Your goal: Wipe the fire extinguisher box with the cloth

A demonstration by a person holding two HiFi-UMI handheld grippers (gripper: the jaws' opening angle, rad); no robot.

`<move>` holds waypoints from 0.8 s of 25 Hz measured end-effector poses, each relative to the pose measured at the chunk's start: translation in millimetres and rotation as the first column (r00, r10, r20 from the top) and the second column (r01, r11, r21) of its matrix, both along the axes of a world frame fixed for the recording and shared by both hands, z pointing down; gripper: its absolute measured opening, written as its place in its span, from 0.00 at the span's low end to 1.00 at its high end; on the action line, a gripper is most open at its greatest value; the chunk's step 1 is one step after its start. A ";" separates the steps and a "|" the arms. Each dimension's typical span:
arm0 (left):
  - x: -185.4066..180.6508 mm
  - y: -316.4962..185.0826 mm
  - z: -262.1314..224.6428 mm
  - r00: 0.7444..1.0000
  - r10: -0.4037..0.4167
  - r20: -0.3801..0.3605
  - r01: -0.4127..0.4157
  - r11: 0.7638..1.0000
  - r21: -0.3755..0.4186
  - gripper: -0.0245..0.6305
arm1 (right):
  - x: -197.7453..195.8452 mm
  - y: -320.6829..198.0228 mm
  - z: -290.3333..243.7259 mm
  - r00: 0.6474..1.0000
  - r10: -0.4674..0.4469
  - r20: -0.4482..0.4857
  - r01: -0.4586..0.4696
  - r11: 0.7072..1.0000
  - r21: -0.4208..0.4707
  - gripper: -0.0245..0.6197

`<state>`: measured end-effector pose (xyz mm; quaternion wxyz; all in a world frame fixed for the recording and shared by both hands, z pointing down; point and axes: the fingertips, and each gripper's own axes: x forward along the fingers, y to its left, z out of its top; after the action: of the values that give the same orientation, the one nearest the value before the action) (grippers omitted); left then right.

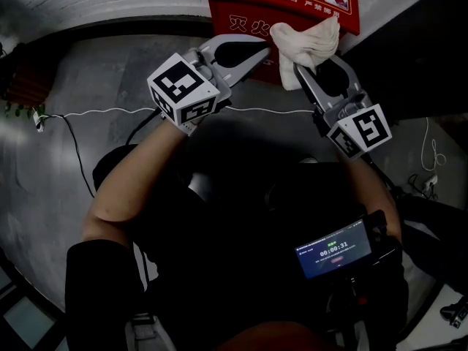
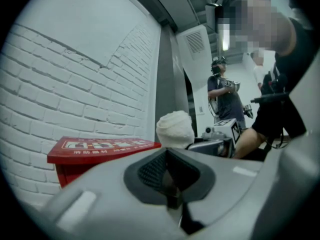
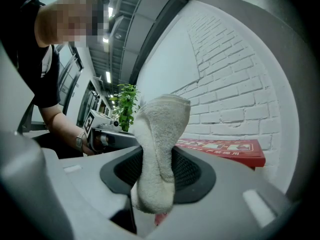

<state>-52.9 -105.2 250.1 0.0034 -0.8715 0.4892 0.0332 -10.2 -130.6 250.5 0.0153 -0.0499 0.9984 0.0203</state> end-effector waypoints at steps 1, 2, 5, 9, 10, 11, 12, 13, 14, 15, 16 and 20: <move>-0.1 0.0 -0.5 1.000 0.000 -0.001 0.000 1.000 0.001 0.04 | 0.0 0.0 0.0 1.000 0.000 -0.001 0.000 1.000 0.000 0.30; -0.3 -0.1 -0.9 1.000 -0.001 -0.002 0.001 1.000 0.002 0.04 | 0.0 -0.1 -0.1 1.000 0.000 -0.001 0.000 1.000 0.000 0.30; -0.6 -0.1 -0.5 1.000 -0.001 -0.001 0.001 1.000 -0.001 0.04 | -0.3 0.0 -0.3 1.000 -0.001 0.000 0.001 1.000 -0.005 0.30; -0.6 0.1 0.0 1.000 -0.001 -0.003 0.001 1.000 -0.004 0.04 | 0.0 -0.5 0.0 1.000 0.001 -0.001 -0.001 1.000 -0.005 0.30; -0.4 0.1 -0.6 1.000 -0.001 -0.004 0.001 1.000 -0.002 0.04 | 0.1 -0.7 0.2 1.000 0.002 -0.002 -0.002 1.000 -0.005 0.30; -0.3 0.1 -1.0 1.000 -0.001 -0.004 0.001 1.000 0.000 0.04 | 0.2 -0.8 0.2 1.000 0.003 -0.001 -0.003 1.000 -0.004 0.30; -0.2 0.2 -0.8 1.000 0.000 -0.004 0.000 1.000 -0.001 0.04 | 0.3 -0.8 0.2 1.000 0.003 0.000 -0.003 1.000 -0.004 0.30; -0.2 0.2 -0.1 1.000 0.000 -0.003 0.000 1.000 -0.003 0.04 | 0.3 -0.8 0.1 1.000 0.003 0.001 -0.003 1.000 -0.004 0.30; -0.2 0.2 0.7 1.000 0.000 -0.002 0.000 1.000 -0.006 0.04 | 0.2 -0.8 0.0 1.000 0.002 0.002 -0.002 1.000 -0.005 0.30; -0.2 0.1 0.9 1.000 0.000 -0.002 0.000 1.000 -0.007 0.04 | 0.2 -0.8 -0.1 1.000 0.002 0.002 -0.002 1.000 -0.006 0.30; -0.2 -0.1 0.6 1.000 0.000 -0.002 0.000 1.000 -0.006 0.04 | 0.1 -0.9 -0.1 1.000 0.002 0.001 -0.002 1.000 -0.006 0.30; -0.1 0.0 0.1 1.000 0.000 -0.003 0.000 1.000 -0.005 0.04 | 0.5 -1.7 0.8 1.000 0.006 -0.005 -0.006 1.000 -0.005 0.30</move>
<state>-53.0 -105.2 250.2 0.0005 -0.8715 0.4893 0.0334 -9.7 -132.2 251.3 0.0127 -0.0528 0.9984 0.0178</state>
